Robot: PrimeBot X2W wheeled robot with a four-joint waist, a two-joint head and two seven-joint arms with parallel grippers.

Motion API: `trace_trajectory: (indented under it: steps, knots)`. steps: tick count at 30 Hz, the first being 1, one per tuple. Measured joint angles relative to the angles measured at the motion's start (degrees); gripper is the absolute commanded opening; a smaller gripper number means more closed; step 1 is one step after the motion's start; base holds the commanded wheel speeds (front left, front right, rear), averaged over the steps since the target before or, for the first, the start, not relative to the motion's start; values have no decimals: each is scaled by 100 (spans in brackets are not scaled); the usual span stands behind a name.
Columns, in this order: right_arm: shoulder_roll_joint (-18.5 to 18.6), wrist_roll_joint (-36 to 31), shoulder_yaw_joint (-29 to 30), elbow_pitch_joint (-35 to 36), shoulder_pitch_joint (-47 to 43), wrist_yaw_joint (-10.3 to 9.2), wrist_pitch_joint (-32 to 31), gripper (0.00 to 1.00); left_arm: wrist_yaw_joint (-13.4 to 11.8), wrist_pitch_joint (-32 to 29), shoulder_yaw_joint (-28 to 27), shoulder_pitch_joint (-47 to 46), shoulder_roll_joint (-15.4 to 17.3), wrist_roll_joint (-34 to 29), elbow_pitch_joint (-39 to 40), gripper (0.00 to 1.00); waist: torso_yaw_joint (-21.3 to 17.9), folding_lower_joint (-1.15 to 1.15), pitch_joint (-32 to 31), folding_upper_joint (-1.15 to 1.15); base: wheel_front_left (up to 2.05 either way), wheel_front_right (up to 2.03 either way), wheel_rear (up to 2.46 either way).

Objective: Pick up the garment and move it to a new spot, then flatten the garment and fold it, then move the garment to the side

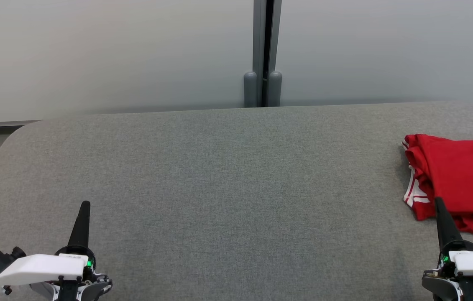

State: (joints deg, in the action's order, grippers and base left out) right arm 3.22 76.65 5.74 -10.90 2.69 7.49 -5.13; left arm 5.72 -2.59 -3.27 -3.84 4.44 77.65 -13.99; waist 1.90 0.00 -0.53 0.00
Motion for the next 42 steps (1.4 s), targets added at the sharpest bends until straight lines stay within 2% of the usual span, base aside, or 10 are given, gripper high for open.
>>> trace_trajectory:
  steps: [28,42]
  knots:
    - [-30,1207,69,-256,252,0,-101,0,127,-314,-256,-141,-134,1137,-3,0,-144,0,53,0,0,0,0]
    - [-36,1556,85,-321,327,0,-127,0,170,-396,-326,-220,-169,1470,-5,0,-190,0,71,0,0,0,0]
